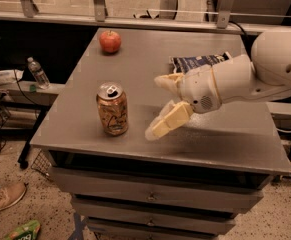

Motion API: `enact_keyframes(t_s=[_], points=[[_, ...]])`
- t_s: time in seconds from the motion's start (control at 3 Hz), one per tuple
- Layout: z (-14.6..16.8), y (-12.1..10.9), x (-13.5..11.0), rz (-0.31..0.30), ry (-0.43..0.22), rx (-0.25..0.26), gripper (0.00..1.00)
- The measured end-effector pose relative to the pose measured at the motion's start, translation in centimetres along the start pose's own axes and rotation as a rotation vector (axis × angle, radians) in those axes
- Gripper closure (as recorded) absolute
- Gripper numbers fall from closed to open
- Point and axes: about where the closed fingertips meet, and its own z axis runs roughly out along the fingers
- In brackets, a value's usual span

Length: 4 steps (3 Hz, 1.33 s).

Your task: Pick orange can

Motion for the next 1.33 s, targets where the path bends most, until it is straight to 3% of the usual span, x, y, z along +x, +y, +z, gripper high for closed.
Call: enact_keyframes(t_s=[0.67,1.33], points=[[5.0,0.5,-1.0,-0.022,-0.160,-0.047,0.00],[7.5,1.2,-3.0,-0.051,-0.238,-0.091,0.00]])
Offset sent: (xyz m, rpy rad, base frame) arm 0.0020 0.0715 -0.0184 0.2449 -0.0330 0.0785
